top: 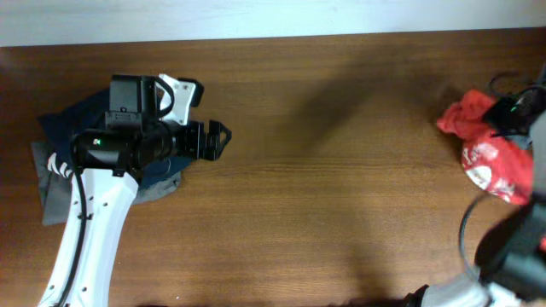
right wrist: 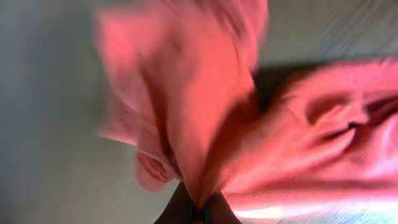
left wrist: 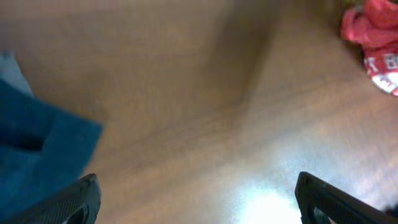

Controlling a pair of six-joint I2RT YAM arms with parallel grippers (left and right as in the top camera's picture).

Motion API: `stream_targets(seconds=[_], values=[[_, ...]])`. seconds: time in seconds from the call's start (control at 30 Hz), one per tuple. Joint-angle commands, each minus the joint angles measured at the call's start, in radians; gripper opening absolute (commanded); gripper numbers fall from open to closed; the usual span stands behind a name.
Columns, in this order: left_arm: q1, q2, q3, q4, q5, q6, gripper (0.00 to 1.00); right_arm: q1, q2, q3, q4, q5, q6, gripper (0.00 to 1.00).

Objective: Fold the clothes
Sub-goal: 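Reach the right gripper to the crumpled red T-shirt and grasp it, then drag the red T-shirt left toward the left gripper and grasp its end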

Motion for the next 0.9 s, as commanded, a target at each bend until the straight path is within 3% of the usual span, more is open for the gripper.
stream_targets(seconds=[0.0, 0.2, 0.47, 0.73, 0.87], values=[[-0.003, -0.012, 0.053, 0.032, 0.039, 0.016, 0.99, 0.050, -0.226, 0.012, 0.006, -0.089, -0.013, 0.05], [-0.003, -0.012, 0.097, 0.040, 0.087, 0.016, 0.99, 0.132, -0.436, 0.012, -0.003, -0.093, -0.086, 0.04], [-0.003, -0.012, 0.108, 0.037, 0.089, 0.016, 0.99, 0.279, -0.616, 0.012, -0.026, -0.240, -0.192, 0.05], [-0.003, -0.018, 0.134, 0.036, 0.072, 0.050, 0.99, 0.421, -0.626, 0.012, -0.025, -0.310, -0.309, 0.05], [-0.003, -0.042, 0.140, 0.033, -0.019, 0.050, 0.99, 0.478, -0.578, 0.002, -0.031, -0.473, -0.352, 0.05]])
